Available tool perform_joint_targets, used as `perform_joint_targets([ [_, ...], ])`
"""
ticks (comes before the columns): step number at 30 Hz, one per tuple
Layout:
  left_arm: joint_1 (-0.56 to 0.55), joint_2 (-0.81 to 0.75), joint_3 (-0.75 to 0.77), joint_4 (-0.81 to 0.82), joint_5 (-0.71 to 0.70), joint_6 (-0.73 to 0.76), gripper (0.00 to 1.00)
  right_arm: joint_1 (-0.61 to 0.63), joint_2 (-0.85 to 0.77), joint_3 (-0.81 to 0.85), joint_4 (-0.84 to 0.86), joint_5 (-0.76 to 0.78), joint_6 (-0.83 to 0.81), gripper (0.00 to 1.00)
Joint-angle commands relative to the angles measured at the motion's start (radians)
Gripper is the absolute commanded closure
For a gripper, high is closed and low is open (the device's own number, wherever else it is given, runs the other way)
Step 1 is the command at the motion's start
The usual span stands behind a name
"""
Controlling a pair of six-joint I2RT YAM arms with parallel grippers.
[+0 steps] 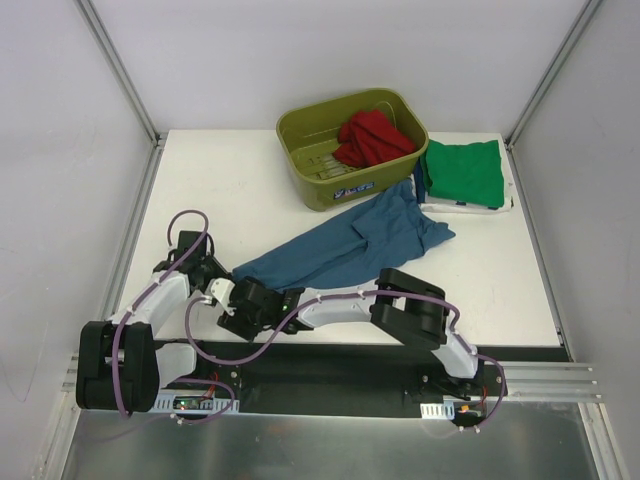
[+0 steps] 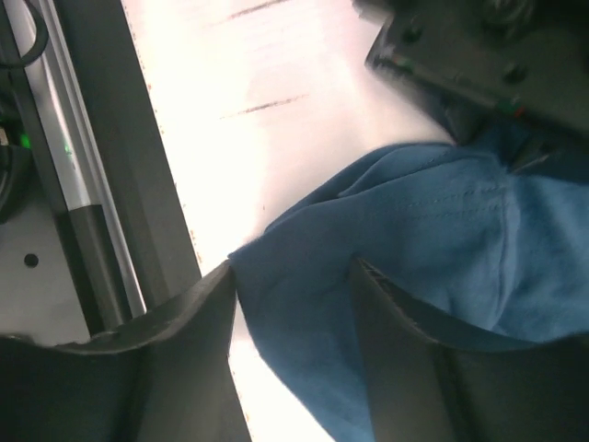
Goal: Fold and stack the t-shirts
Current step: Grab the bottom of the folded rectangular tshirt with both arms
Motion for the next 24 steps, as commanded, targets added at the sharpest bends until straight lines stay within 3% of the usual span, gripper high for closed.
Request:
perform_joint_targets([
  [1, 0.006, -0.013, -0.043, -0.112, -0.030, 0.012, 0.76, 0.012, 0.039, 0.040, 0.011, -0.048, -0.011, 0.52],
  [2, 0.006, -0.025, -0.043, -0.114, -0.039, 0.006, 0.77, 0.014, 0.045, 0.044, 0.013, -0.047, -0.008, 0.58],
  [3, 0.005, -0.033, -0.046, -0.121, -0.046, -0.005, 0.77, 0.017, 0.049, 0.054, 0.013, -0.044, 0.000, 0.74],
  [4, 0.006, -0.040, -0.046, -0.128, -0.053, -0.010, 0.77, 0.017, 0.052, 0.058, 0.013, -0.043, 0.009, 0.81],
  [6, 0.008, -0.063, -0.044, -0.147, -0.073, -0.019, 0.79, 0.017, 0.051, 0.066, 0.014, -0.054, 0.035, 0.92],
  [9, 0.006, -0.106, -0.030, -0.184, -0.090, -0.020, 0.86, 0.015, 0.014, 0.054, 0.011, -0.037, 0.055, 0.99],
  [15, 0.006, -0.287, 0.002, -0.247, -0.064, -0.027, 0.95, 0.011, -0.160, -0.047, 0.025, -0.017, 0.049, 0.99],
  [18, -0.005, -0.350, 0.019, -0.240, -0.008, -0.022, 1.00, -0.002, -0.243, -0.104, 0.057, -0.080, 0.092, 1.00],
  [21, -0.069, -0.349, 0.060, -0.229, -0.001, -0.033, 1.00, -0.006, -0.309, -0.156, 0.098, -0.120, 0.146, 0.99],
  [24, -0.216, -0.318, 0.135, -0.217, -0.071, -0.069, 1.00, -0.014, -0.375, -0.210, 0.092, -0.055, 0.190, 0.99],
])
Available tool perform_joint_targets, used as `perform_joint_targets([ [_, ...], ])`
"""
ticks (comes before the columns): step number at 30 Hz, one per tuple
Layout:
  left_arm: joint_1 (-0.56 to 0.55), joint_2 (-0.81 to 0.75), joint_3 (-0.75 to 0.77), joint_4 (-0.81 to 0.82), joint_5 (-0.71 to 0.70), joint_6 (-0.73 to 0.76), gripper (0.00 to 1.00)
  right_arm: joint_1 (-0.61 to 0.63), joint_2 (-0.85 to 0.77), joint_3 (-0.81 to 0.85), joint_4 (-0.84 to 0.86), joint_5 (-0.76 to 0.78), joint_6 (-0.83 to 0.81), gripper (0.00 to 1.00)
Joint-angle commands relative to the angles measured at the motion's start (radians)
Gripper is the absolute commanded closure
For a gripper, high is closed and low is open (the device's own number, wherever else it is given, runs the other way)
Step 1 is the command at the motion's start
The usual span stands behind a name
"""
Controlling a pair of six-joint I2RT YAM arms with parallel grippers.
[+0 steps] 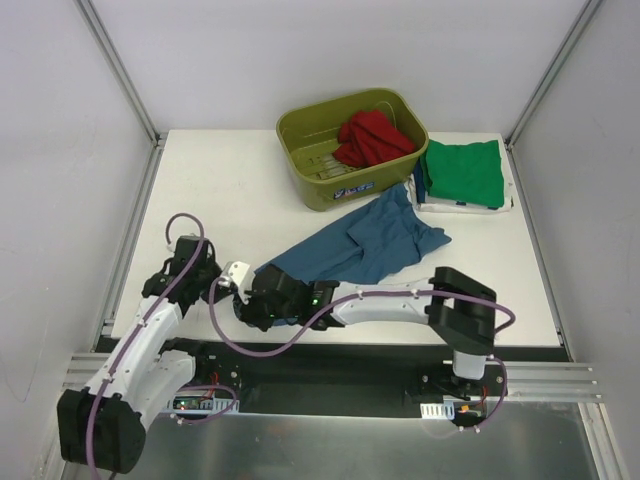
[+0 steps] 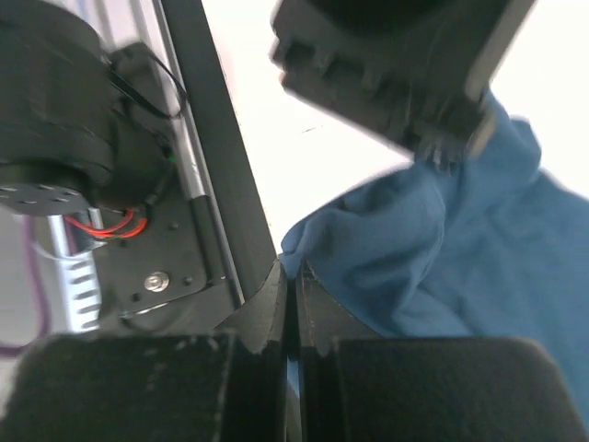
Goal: Fold and stack the t-shirts
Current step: Grab the bottom of the folded rectangular tshirt with both arms, then fold the folded rectangular tshirt in 1/3 of the way
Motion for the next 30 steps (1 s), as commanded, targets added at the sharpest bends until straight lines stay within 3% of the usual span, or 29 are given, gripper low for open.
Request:
perform_joint_targets([
  [1, -0.166, 0.039, 0.132, 0.020, -0.075, -0.046, 1.00, -0.012, -0.135, -0.071, 0.033, 0.021, 0.112, 0.99],
  [12, -0.443, 0.404, 0.433, 0.070, -0.212, -0.072, 1.00, -0.141, -0.407, -0.327, -0.046, 0.291, 0.275, 0.99],
  [21, -0.532, 0.691, 0.680, 0.070, -0.265, -0.066, 0.99, -0.269, -0.540, -0.438, -0.214, 0.426, 0.323, 0.99],
  [30, -0.575, 0.892, 0.841, 0.070, -0.284, -0.068, 0.98, -0.413, -0.629, -0.513, -0.263, 0.399, 0.291, 0.99],
])
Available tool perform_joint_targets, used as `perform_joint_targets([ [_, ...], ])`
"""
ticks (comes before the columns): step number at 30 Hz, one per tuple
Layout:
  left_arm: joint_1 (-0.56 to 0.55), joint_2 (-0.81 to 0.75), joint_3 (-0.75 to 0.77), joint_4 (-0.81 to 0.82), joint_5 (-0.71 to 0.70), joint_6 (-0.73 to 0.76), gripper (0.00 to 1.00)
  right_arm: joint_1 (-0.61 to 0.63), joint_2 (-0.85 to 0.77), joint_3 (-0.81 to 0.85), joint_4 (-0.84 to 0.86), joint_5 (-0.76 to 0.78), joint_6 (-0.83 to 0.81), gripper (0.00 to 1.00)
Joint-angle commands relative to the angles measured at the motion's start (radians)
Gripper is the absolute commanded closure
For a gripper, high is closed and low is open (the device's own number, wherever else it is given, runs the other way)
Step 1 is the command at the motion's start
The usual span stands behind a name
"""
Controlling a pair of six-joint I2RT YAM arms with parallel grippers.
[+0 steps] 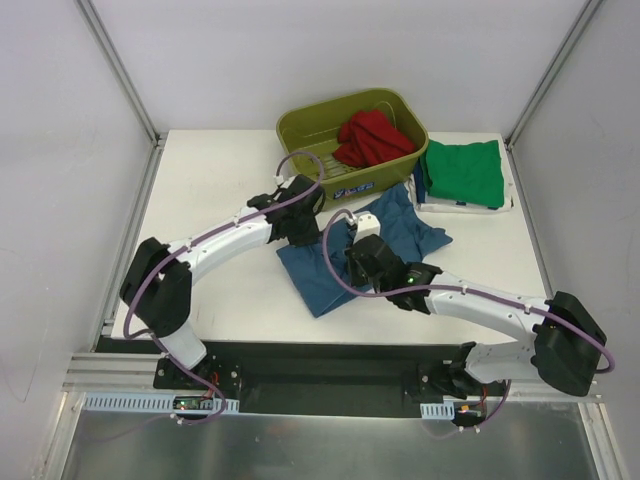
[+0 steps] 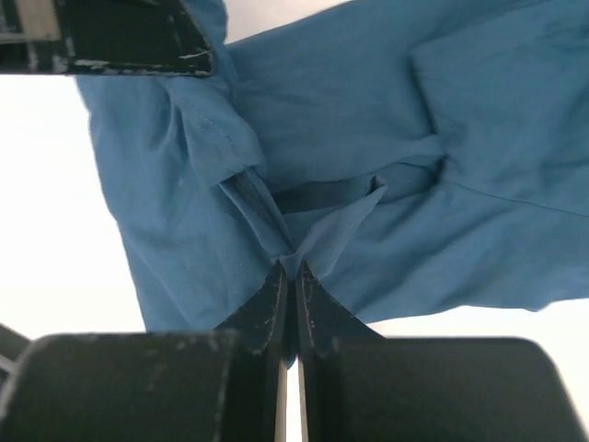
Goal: Fold and stack the t-shirts
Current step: Fold the folded rectangular tshirt in 1/3 of the way
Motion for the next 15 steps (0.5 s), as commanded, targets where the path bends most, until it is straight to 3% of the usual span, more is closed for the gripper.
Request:
perform_joint_targets([
  [1, -0.005, 0.073, 0.092, 0.000, -0.066, -0.002, 0.97, -0.065, -0.032, -0.032, -0.049, -0.010, -0.027, 0.99],
  [15, -0.028, 0.297, 0.306, 0.000, -0.078, 0.070, 0.88, -0.177, 0.083, -0.010, -0.083, -0.014, -0.036, 0.96],
])
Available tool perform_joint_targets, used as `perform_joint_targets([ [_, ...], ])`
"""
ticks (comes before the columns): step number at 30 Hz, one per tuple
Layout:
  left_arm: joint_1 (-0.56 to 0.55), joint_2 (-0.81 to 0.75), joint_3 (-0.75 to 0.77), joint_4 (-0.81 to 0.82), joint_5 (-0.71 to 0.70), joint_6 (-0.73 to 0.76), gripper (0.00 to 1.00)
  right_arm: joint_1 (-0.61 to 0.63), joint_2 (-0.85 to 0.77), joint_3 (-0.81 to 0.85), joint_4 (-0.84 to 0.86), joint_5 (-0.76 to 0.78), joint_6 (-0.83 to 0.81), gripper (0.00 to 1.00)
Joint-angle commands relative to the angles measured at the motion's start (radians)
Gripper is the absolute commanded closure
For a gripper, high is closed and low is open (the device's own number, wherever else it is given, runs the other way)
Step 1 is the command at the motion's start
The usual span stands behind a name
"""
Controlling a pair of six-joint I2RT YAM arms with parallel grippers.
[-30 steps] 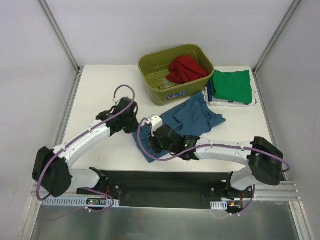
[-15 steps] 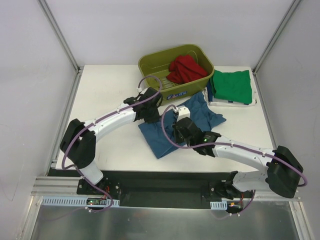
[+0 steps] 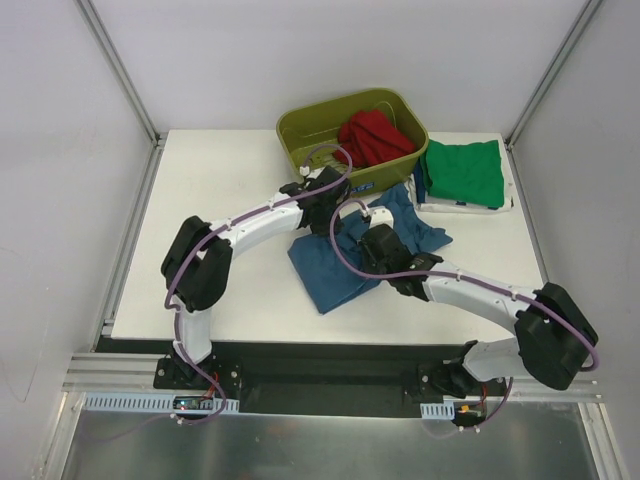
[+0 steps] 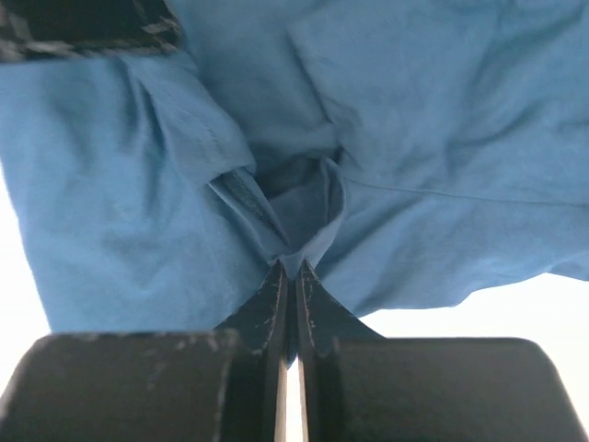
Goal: Fold and stack the t-shirts
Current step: Fold the folded rectangular tshirt in 1/3 of the way
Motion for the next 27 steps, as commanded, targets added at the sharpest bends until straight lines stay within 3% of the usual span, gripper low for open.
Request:
perform_joint_targets([
  [1, 0.005, 0.047, 0.076, -0.001, -0.063, 0.047, 0.87, -0.026, 0.044, 0.016, -0.069, 0.007, 0.001, 0.93],
  [3, 0.004, 0.060, 0.079, -0.001, -0.064, 0.047, 0.80, -0.029, 0.068, 0.036, -0.101, 0.019, 0.007, 0.89],
  [6, 0.004, 0.052, 0.070, -0.001, -0.053, 0.050, 0.52, -0.030, 0.083, 0.061, -0.155, 0.053, 0.027, 0.78],
  [8, 0.001, 0.038, 0.055, -0.001, -0.048, 0.061, 0.39, -0.030, 0.076, 0.067, -0.185, 0.073, 0.036, 0.68],
  [9, -0.002, 0.019, 0.050, -0.001, -0.045, 0.065, 0.36, -0.031, 0.059, 0.070, -0.193, 0.079, 0.039, 0.63],
  [10, -0.006, 0.008, 0.041, -0.001, -0.038, 0.076, 0.33, -0.030, 0.048, 0.072, -0.199, 0.076, 0.042, 0.47],
  [11, -0.015, -0.006, 0.036, -0.001, -0.037, 0.081, 0.29, -0.031, 0.036, 0.073, -0.215, 0.070, 0.042, 0.40],
  [13, -0.027, -0.051, 0.022, -0.001, -0.037, 0.095, 0.19, -0.028, 0.001, 0.084, -0.238, 0.062, 0.050, 0.28],
  [15, -0.047, -0.107, 0.009, -0.001, -0.044, 0.102, 0.11, -0.028, -0.037, 0.089, -0.273, 0.059, 0.059, 0.23],
  [20, -0.059, -0.241, -0.094, 0.005, -0.025, 0.092, 0.01, -0.026, -0.125, 0.079, -0.298, -0.020, 0.087, 0.16],
  [24, -0.059, -0.317, -0.186, 0.058, 0.071, 0.085, 0.01, -0.028, -0.211, 0.027, -0.189, -0.191, 0.102, 0.00],
  [27, -0.058, -0.304, -0.244, 0.117, 0.117, 0.085, 0.01, -0.029, -0.223, 0.001, -0.094, -0.309, 0.116, 0.03],
])
